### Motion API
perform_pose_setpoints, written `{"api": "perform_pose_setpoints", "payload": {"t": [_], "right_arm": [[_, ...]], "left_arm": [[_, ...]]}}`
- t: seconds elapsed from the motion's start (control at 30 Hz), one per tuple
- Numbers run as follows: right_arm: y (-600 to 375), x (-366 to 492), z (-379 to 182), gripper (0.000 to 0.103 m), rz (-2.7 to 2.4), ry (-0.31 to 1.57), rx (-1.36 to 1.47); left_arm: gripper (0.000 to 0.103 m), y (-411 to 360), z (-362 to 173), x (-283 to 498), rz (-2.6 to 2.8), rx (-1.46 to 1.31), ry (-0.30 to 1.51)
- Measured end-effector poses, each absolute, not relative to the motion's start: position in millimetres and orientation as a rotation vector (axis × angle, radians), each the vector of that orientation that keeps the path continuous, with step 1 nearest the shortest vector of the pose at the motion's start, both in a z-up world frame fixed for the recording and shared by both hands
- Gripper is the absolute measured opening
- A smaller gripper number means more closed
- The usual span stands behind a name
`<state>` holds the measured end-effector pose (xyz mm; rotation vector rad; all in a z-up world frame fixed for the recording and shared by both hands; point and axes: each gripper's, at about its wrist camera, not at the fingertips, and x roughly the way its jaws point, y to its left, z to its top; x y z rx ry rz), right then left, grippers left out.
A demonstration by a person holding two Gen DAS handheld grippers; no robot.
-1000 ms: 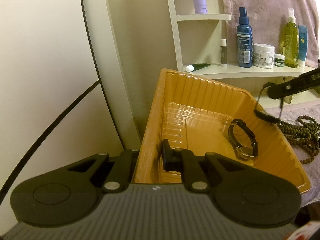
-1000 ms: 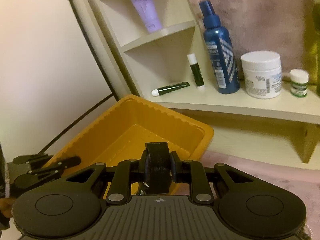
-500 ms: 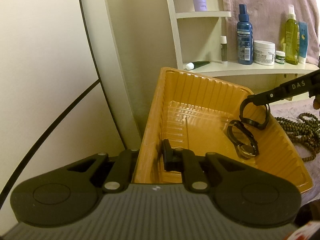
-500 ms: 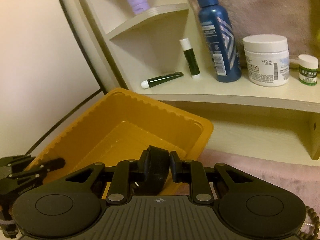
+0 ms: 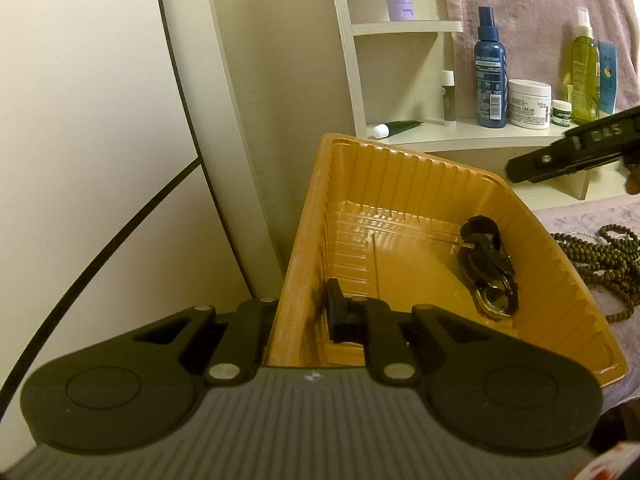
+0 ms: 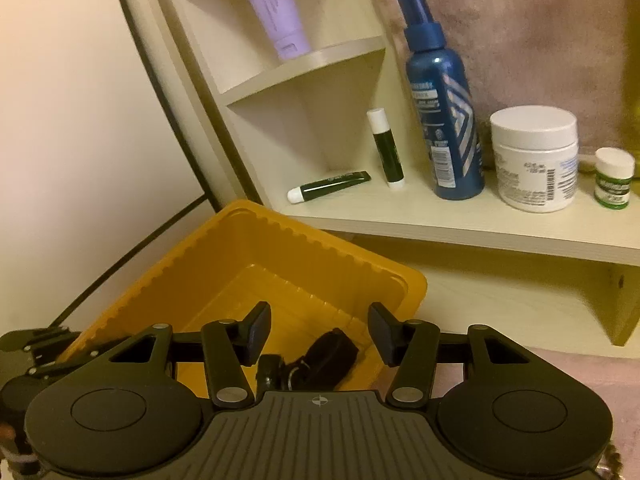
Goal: Organize jewelry
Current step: 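Open the right gripper over the tray while the left holds the tray, then grasp a black hair clip from the pile with the right gripper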
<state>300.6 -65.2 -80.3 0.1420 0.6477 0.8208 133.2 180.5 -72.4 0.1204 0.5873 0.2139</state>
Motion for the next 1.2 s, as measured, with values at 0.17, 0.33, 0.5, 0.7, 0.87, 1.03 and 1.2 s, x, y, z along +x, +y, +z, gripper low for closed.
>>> {"api": "perform_pose_setpoints", "payload": {"t": [0.17,0.33,0.5,0.7,0.87,1.03,1.2], "right_arm": [[-92,284,-76,0.054,0.823,0.646,0.148],[-128,265,-73,0.054,0.803,0.634,0.155],[-175,247,-69,0.054,0.734,0.622,0.178],[-225,227,-65,0.054,0.647,0.642,0.157],[-246,212,-75,0.054,0.593,0.701,0.121],[-247,205,-93,0.054,0.532,0.762,0.024],[-242,203,-101,0.052,0.543,0.768,-0.032]], "left_arm": [[0.014,180,-72,133,0.214,0.119,0.587],[0.014,180,-72,133,0.215,0.119,0.587],[0.014,180,-72,133,0.216,0.117,0.585],[0.014,181,-72,133,0.215,0.117,0.586],[0.014,181,-71,133,0.217,0.114,0.585],[0.014,182,-71,132,0.216,0.112,0.584],[0.014,182,-71,132,0.217,0.112,0.584]]}}
